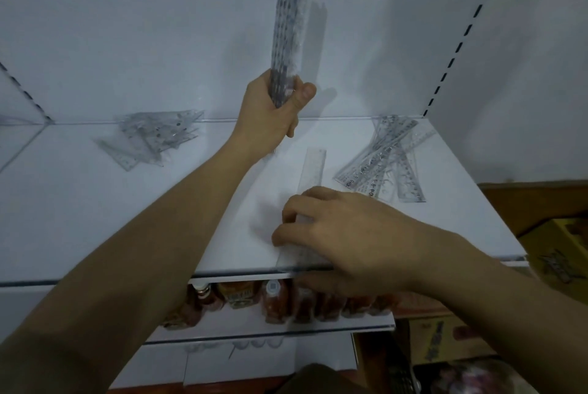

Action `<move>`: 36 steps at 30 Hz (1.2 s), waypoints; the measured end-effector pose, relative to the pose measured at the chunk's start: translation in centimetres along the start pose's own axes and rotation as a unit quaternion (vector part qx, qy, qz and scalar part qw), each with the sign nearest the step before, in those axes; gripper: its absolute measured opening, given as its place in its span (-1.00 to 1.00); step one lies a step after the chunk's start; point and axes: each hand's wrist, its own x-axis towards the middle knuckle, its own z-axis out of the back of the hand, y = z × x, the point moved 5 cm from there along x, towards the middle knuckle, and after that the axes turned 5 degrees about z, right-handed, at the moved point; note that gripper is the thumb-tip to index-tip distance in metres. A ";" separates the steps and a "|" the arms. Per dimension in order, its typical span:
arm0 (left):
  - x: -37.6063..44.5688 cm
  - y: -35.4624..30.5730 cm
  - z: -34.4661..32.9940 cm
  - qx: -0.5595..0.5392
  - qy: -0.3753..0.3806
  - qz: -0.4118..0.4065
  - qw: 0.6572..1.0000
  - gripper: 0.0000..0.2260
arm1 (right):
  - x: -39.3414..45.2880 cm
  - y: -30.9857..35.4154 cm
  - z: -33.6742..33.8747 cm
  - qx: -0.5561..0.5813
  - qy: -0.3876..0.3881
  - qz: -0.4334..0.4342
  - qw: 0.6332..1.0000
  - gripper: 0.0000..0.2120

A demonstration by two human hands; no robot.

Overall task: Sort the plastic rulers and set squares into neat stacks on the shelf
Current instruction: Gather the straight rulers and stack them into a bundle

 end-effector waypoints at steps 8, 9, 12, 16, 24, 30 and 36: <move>0.1 0.3 -0.7 -0.069 0.012 0.064 0.996 -0.85 | -1.0 -5.4 8.0 0.051 -0.468 -0.079 0.879 -0.87; 0.2 0.3 -0.7 -0.081 0.012 0.069 0.994 -0.85 | -1.1 -6.5 8.9 0.053 -0.513 -0.106 0.850 -0.87; 0.3 0.6 -0.2 -0.052 -0.004 0.031 0.998 -0.88 | -1.3 -10.2 10.4 0.092 -0.610 -0.174 0.768 -0.85; 0.5 1.0 -0.2 -0.076 0.002 0.032 0.997 -0.80 | 0.0 -13.2 10.3 0.113 -0.625 -0.241 0.734 -0.85; 0.4 1.1 -0.6 -0.004 0.016 0.028 0.999 -0.61 | 3.0 -13.0 10.5 0.236 -0.582 -0.208 0.750 -0.86; 0.8 1.9 -0.5 -0.044 -0.012 0.031 0.998 -0.83 | 3.0 -14.3 8.8 0.298 -0.332 -0.163 0.880 -0.80; 0.3 2.4 -1.7 0.012 0.054 0.039 0.998 -0.83 | -1.5 -15.3 5.3 0.161 0.061 -0.180 0.968 -0.34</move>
